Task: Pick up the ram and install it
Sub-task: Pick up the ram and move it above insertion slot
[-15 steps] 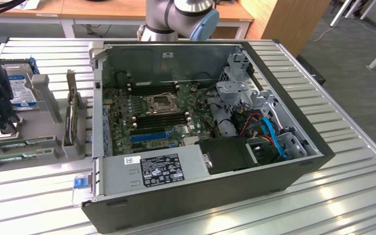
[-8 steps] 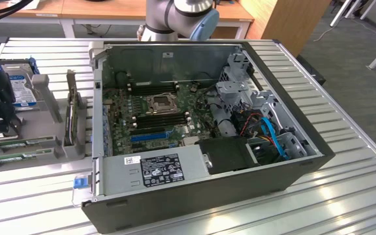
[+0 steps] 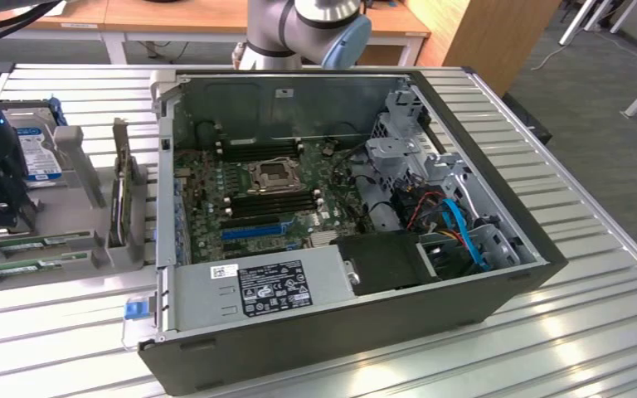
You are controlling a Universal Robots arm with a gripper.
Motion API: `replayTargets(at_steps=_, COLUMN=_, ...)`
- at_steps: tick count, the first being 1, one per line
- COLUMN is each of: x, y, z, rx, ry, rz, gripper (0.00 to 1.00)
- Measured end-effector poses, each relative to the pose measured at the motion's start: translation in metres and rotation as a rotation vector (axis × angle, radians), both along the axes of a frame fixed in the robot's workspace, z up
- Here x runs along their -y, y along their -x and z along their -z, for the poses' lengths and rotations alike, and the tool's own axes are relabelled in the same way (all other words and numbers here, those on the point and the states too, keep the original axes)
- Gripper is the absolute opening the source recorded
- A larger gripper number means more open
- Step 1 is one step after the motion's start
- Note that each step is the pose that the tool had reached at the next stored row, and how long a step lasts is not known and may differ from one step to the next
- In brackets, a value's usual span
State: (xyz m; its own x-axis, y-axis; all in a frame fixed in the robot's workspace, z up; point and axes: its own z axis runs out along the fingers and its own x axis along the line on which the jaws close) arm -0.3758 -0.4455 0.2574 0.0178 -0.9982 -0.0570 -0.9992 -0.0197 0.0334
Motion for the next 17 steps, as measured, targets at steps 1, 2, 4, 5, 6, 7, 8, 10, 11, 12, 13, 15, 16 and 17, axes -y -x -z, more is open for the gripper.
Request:
replayTargets(at_steps=1, x=0.0000, y=0.0000, z=0.0000, rx=0.0000, ry=0.0000, rz=0.000, gripper=0.31)
replayTargets(at_steps=2, x=0.0000, y=0.0000, z=0.0001, rx=0.0001, ry=-0.0001, rz=0.000, gripper=0.31)
replayTargets(at_steps=4, x=0.0000, y=0.0000, z=0.0001, rx=0.0002, ry=-0.0002, rz=0.000, gripper=0.31)
replayTargets(at_steps=5, x=0.0000, y=0.0000, z=0.0001, rx=0.0002, ry=-0.0002, rz=0.000, gripper=0.31)
replayTargets(at_steps=6, x=0.0002, y=0.0000, z=0.0003, rx=0.0004, ry=-0.0003, rz=0.000, gripper=0.31)
replayTargets(at_steps=7, x=0.0007, y=0.0000, z=0.0003, rx=0.0005, ry=-0.0004, rz=0.000, gripper=0.31)
replayTargets(at_steps=8, x=0.0014, y=0.0000, z=0.0002, rx=0.0003, ry=-0.0002, rz=0.000, gripper=0.31)
replayTargets(at_steps=10, x=0.0033, y=0.0000, z=0.0002, rx=0.0003, ry=-0.0003, rz=0.000, gripper=0.31)
replayTargets(at_steps=11, x=0.0041, y=0.0000, z=0.0002, rx=0.0002, ry=-0.0002, rz=0.000, gripper=0.31)
replayTargets(at_steps=12, x=0.0050, y=0.0000, z=0.0001, rx=0.0002, ry=-0.0002, rz=0.000, gripper=0.31)
replayTargets(at_steps=13, x=0.0056, y=0.0000, z=0.0001, rx=0.0002, ry=-0.0001, rz=0.000, gripper=0.31)
replayTargets(at_steps=15, x=0.0060, y=0.0000, z=0.0001, rx=0.0002, ry=-0.0002, rz=0.000, gripper=0.31)
replayTargets(at_steps=16, x=0.0060, y=0.0000, z=0.0001, rx=0.0002, ry=-0.0002, rz=0.000, gripper=0.31)
replayTargets(at_steps=17, x=0.0062, y=0.0000, z=0.0001, rx=0.0002, ry=-0.0001, rz=0.000, gripper=0.31)
